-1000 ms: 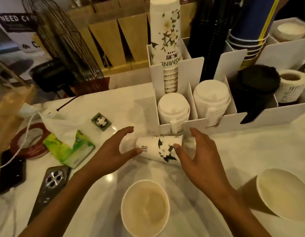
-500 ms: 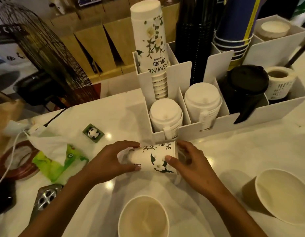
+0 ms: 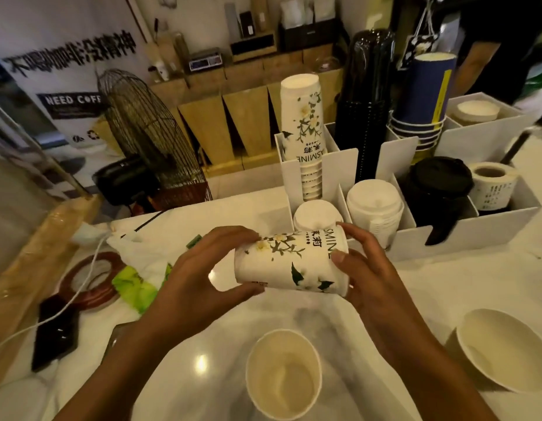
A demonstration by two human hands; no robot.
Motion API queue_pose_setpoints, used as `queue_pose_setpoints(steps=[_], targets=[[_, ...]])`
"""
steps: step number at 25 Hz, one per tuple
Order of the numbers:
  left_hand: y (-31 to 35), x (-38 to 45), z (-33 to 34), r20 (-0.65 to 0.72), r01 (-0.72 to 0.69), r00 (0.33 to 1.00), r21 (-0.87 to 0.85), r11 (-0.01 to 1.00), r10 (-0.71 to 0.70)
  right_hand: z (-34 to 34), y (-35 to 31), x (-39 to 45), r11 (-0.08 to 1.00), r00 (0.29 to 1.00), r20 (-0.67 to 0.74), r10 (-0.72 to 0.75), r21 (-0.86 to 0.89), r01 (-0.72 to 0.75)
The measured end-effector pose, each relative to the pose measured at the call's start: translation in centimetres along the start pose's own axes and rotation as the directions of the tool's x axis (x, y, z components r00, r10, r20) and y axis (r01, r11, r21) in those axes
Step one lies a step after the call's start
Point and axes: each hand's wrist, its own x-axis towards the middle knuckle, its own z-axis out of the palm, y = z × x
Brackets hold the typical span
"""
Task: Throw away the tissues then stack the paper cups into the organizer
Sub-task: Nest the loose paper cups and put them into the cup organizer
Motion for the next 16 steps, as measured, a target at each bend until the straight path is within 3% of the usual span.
queue_pose_setpoints(steps=[5,9,16], targets=[[3.3,-5.3,-1.6,-0.047,0.192,0.977,-0.226,0.955,-0.207,0.6,-2.0,-4.1,0.998,0.997,0.033,-0.066,-0.012,0.066],[5.4,-9.1,-2.8,-0.024,0.266,0.947,-0.500,0.824,-0.320,1.1,-2.7,-8.3,0.995,0.993,0.079,-0.093,-0.035,0.096],[7.8,-18.6,-0.6,0.164,0.434,0.891,-0.580,0.690,-0.423,0.5,0.7,-17.4,0.999,0.991,0.131,0.013,-0.047,-0.006]])
